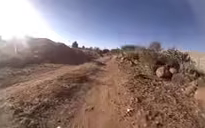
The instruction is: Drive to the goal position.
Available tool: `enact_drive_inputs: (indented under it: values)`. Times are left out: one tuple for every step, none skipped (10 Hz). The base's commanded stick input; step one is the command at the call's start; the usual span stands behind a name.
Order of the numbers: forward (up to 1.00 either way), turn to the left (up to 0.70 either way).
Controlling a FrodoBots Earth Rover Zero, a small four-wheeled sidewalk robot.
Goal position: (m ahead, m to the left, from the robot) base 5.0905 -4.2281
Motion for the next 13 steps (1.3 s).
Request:
enact_drive_inputs:
  values:
    - [0.5, 0.0]
    - [0.5, 0.0]
    - [0.5, 0.0]
    - [0.5, 0.0]
    - [0.5, 0.0]
    - [0.5, 0.0]
    - [0.5, 0.0]
    - [0.5, 0.0]
    - [0.5, 0.0]
    - [0.5, 0.0]
    - [0.5, 0.0]
    - [0.5, 0.0]
    - [0.5, 0.0]
